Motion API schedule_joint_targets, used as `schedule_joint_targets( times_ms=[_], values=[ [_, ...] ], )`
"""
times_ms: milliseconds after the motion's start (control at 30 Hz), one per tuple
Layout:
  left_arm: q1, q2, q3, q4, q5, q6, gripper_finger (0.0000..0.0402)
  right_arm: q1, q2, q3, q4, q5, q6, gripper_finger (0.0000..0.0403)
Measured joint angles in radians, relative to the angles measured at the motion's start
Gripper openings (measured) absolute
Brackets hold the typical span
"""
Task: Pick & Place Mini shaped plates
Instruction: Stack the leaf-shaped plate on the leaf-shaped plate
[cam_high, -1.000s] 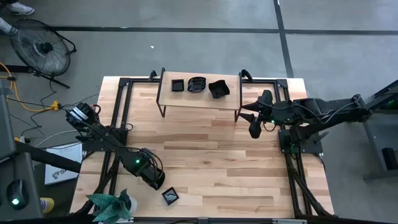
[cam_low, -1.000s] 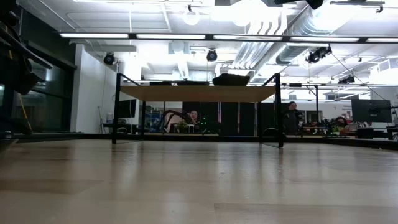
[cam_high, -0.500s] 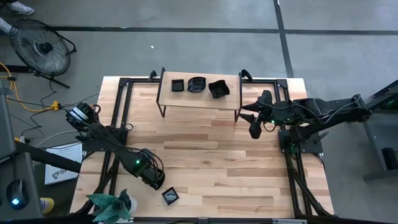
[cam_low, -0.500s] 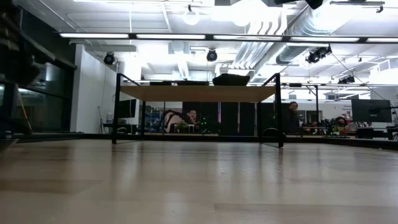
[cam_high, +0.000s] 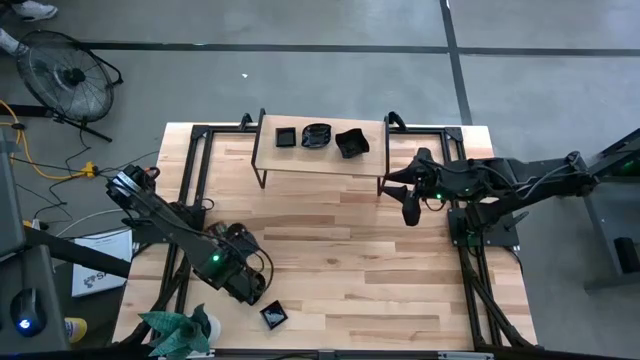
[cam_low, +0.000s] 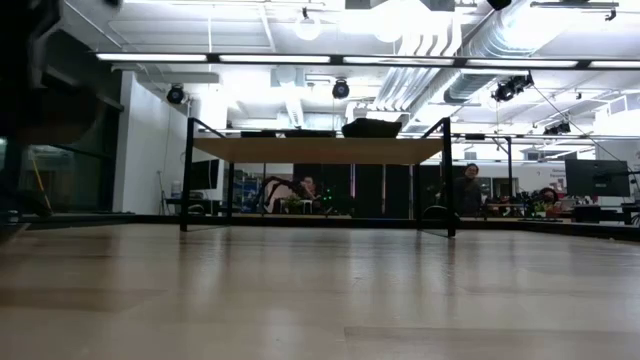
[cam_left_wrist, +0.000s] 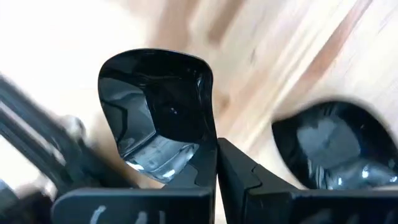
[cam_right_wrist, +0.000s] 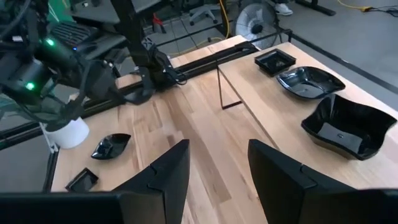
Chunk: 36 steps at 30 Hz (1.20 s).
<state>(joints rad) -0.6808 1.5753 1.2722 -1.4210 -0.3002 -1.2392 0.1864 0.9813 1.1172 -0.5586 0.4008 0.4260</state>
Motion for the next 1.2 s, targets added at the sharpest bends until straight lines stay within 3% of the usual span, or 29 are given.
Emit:
schedule_joint_targets(
  times_ms=[333,433,833,1033,1200],
  values=[
    [0.012,0.000,0.155,0.021,-0.440,0.386,0.0000,0.000,0.001,0.000,0.003,-0.012,-0.007,0.0158],
    [0.053,-0.001,0.171,0.104,-0.492,0.573,0.0000,0.000,0.001,0.000,0.003,-0.012,-0.011,0.0158],
    [0.335,-0.001,0.177,0.497,-0.396,1.510,0.0000,0.000,0.001,0.000,0.002,-0.029,-0.025,0.0158],
    [0.473,-0.001,0.176,0.600,-0.341,1.678,0.0000,0.000,0.001,0.000,0.002,-0.053,0.005,0.0158],
    [0.566,-0.001,0.176,0.678,-0.337,1.707,0.0000,0.000,0.001,0.000,0.002,-0.068,0.029,0.0158]
  ],
)
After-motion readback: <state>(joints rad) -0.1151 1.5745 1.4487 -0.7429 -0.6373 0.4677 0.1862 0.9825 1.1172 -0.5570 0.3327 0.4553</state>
